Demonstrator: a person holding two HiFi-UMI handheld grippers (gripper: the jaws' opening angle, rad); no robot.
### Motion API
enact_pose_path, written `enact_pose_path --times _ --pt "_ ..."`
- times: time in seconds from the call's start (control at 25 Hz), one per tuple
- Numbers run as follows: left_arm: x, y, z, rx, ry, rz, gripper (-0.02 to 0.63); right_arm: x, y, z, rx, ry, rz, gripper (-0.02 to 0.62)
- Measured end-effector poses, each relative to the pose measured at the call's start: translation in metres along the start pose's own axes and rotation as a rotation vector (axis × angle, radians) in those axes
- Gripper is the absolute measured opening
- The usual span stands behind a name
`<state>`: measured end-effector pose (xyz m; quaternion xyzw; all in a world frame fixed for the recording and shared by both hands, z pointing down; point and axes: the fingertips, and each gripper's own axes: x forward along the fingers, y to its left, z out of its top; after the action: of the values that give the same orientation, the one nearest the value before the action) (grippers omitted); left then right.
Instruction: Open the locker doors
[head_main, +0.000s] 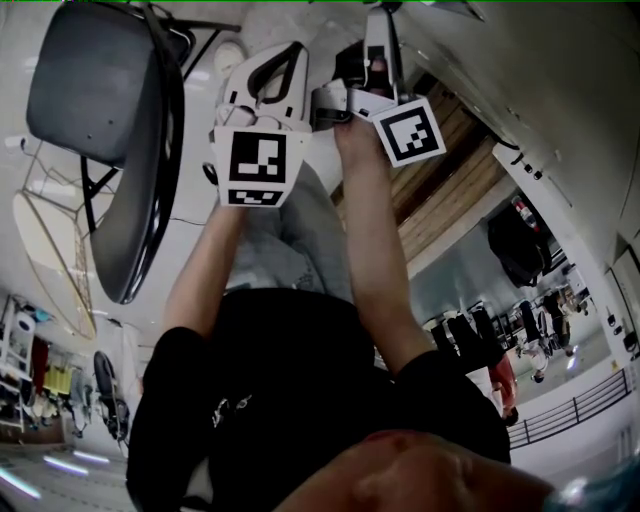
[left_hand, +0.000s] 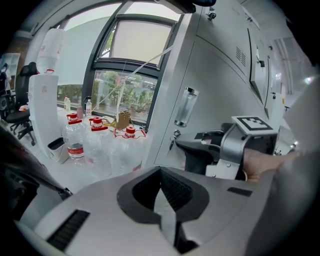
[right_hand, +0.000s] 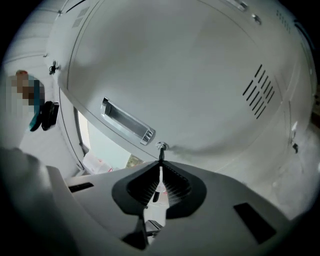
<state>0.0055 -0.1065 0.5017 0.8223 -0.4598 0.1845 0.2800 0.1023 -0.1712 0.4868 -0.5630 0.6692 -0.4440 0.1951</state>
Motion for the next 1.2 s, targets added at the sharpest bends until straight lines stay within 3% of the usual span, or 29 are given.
enact_pose_path --times 0.6,0.8,1.0,1.2 --pt "-0.003 0.004 0.0 -0.021 -0.004 0.006 0.011 -0.002 -0.007 -0.001 0.499 -0.099 0.114 0.031" --pt "-0.004 0.007 -0.001 -0.026 -0.006 0.009 0.011 -0.003 -0.007 0.0 0.497 -0.102 0.104 0.032" --pt "-0.004 0.015 -0.003 -0.037 -0.002 0.027 0.011 -0.003 -0.006 0.0 0.426 -0.082 0.088 0.034" --pt "-0.003 0.013 -0.004 -0.038 -0.006 0.013 0.011 -0.007 -0.004 0.002 0.377 -0.071 0.103 0.116"
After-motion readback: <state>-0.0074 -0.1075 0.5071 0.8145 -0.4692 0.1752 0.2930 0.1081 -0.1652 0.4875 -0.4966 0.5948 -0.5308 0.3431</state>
